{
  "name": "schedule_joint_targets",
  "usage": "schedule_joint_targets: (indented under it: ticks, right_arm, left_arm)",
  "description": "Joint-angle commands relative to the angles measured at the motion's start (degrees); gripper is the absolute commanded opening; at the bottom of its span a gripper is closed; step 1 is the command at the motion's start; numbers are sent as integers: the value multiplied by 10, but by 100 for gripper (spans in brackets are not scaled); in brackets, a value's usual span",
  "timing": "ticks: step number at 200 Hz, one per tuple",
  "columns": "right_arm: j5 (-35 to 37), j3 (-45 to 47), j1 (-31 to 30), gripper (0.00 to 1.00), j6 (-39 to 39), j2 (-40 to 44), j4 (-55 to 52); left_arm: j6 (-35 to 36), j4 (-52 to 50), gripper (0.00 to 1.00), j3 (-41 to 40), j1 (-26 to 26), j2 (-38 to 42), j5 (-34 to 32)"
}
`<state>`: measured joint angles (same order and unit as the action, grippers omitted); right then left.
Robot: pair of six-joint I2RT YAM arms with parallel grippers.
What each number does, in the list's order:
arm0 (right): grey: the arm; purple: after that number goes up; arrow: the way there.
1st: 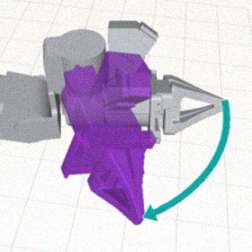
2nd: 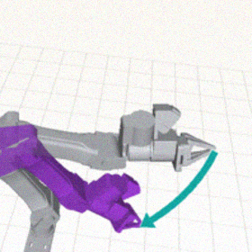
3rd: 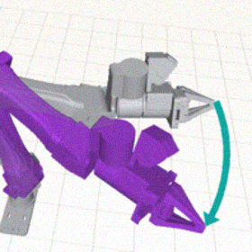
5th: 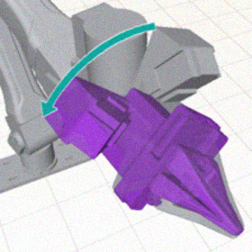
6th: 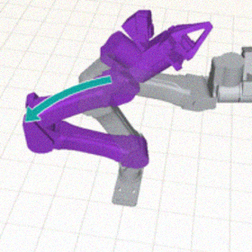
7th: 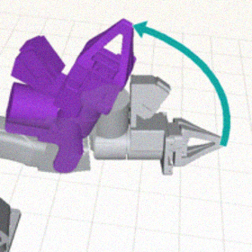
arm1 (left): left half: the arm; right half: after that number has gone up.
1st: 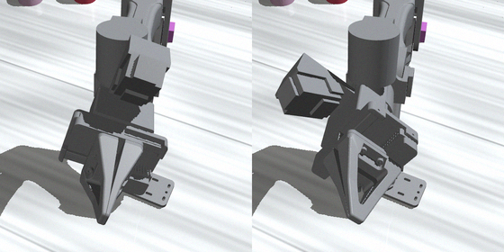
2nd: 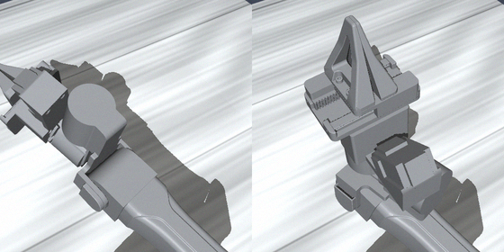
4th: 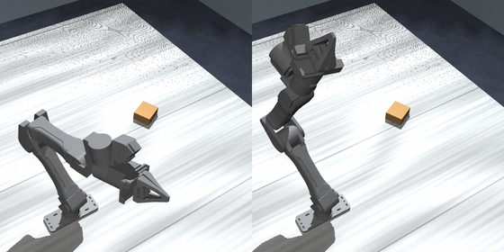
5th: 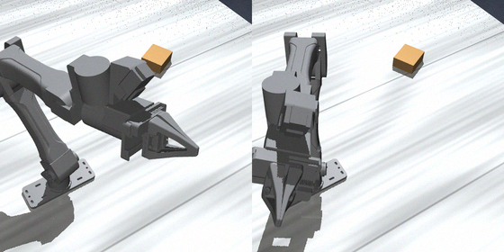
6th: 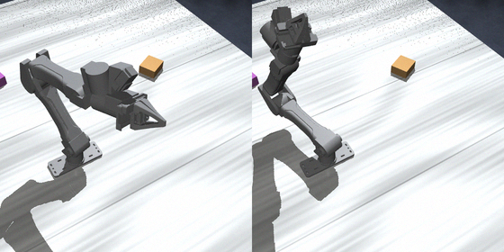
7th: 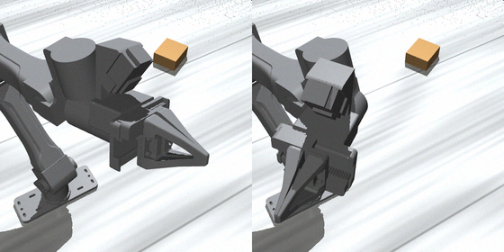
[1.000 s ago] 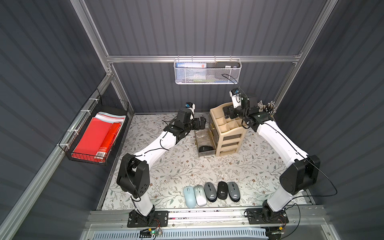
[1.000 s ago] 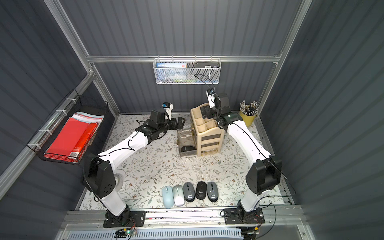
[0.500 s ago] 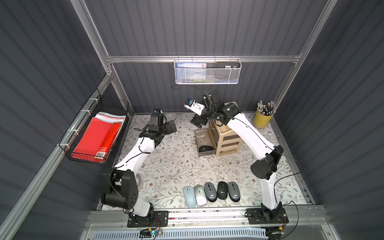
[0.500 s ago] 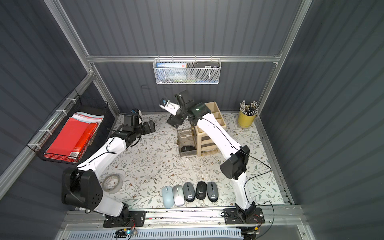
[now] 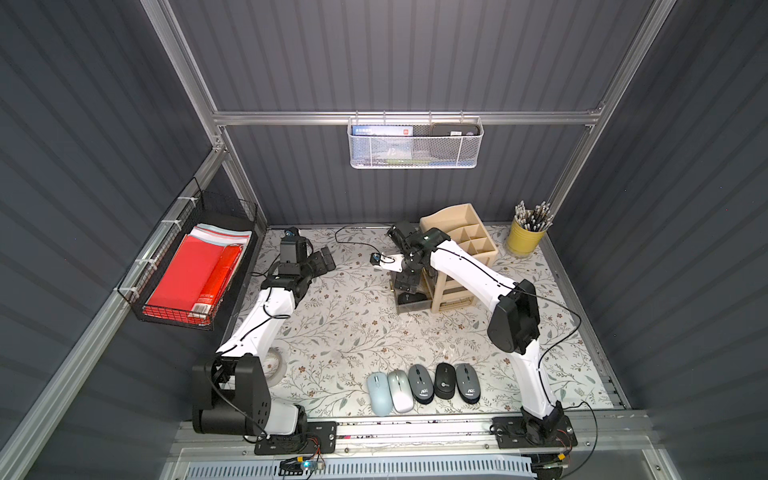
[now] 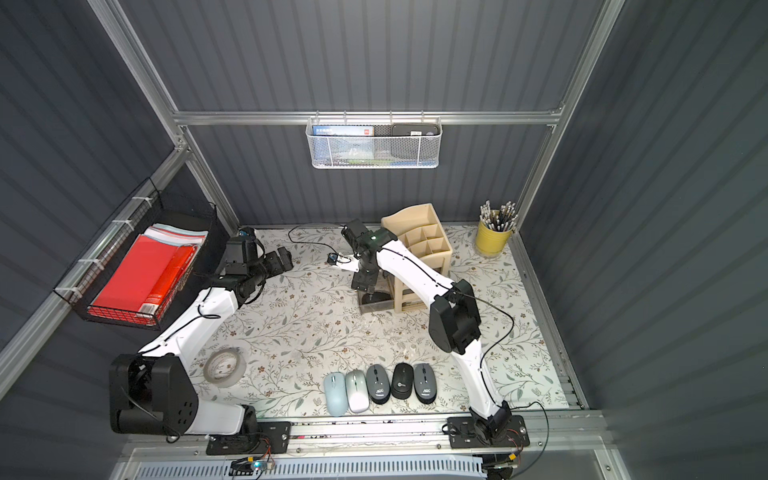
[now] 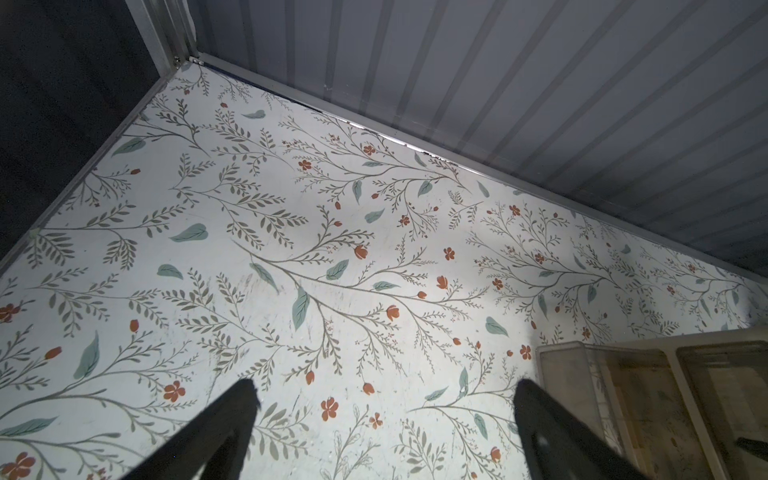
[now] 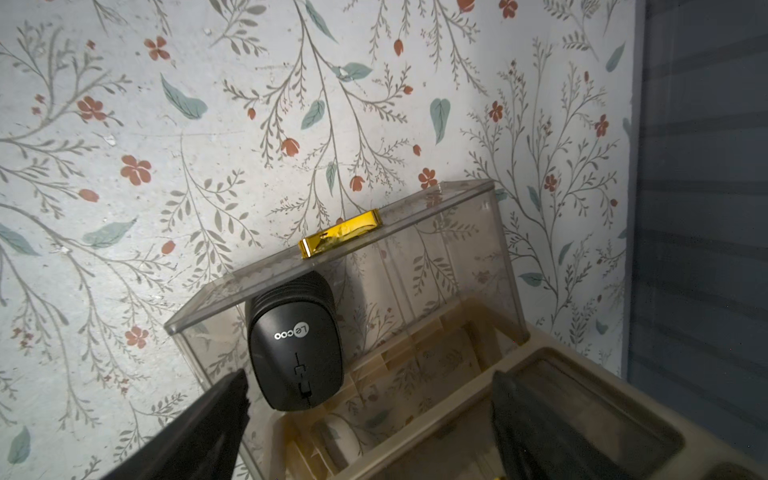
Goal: Take the mice out of the drawer
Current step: Pick up the mouse from the drawer.
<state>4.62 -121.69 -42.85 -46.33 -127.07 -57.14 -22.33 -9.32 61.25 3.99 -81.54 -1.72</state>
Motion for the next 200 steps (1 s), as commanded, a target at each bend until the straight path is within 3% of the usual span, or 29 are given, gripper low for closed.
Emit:
schedule_joint_targets:
  ticks: [1, 103, 200]
  right_arm:
    - [20, 30, 0, 95, -14, -20, 4]
    - [-44, 175, 16, 97, -51, 33, 47]
    - [-51, 150, 26, 99, -31, -30, 25]
  left_arm:
    - [-5, 11, 99, -8, 1, 7, 9]
    - [-3, 11, 99, -22, 0, 26, 3]
    - [16, 18, 99, -22, 0, 19, 19]
